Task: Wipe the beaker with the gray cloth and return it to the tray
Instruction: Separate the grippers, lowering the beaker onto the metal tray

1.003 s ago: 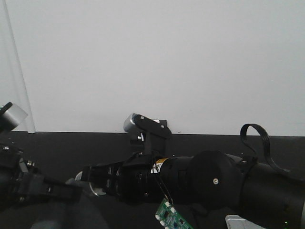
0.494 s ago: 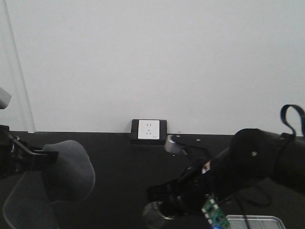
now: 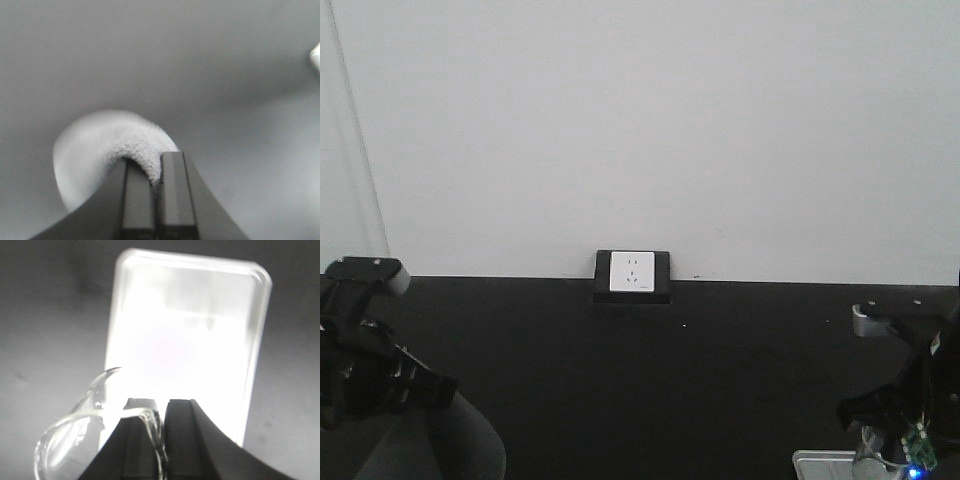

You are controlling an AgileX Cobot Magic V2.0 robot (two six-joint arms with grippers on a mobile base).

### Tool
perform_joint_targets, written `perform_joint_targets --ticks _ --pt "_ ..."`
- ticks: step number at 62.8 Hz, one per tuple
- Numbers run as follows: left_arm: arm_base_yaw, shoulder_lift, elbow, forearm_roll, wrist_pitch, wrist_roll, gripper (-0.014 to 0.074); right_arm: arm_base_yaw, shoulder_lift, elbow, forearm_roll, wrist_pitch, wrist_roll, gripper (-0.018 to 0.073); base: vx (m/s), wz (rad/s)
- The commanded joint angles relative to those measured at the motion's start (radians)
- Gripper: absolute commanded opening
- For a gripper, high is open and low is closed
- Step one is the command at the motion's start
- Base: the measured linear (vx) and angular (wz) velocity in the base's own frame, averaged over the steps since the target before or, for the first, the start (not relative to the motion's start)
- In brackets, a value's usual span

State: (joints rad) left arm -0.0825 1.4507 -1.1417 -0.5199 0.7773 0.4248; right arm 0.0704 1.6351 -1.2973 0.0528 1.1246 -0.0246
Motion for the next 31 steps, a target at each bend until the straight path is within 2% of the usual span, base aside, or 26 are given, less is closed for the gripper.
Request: perform_joint_targets --ticks 1,18,25,31 --pt "-0.005 0.017 -0.033 -0.025 -0.046 -0.006 0.0239 -0.026 0.001 -0.027 -0.012 -0.006 -0.011 -0.0011 0.0 0.0" --pt "-0.005 0.064 -0.033 -0.002 -0.003 -0.003 0.051 -0.029 0.116 -0.027 -0.013 -0.054 -0.01 -0.0011 0.0 0.0" --pt "-0.005 0.064 -0.033 -0.002 0.033 -0.005 0.0585 -0.029 0.147 -0.027 -0.013 -0.07 -0.01 -0.0011 0.0 0.0" --pt "-0.005 0.06 -0.033 -0.003 0.069 -0.005 0.0609 -0.029 0.166 -0.027 -0.007 -0.09 -0.01 -0.0008 0.0 0.0"
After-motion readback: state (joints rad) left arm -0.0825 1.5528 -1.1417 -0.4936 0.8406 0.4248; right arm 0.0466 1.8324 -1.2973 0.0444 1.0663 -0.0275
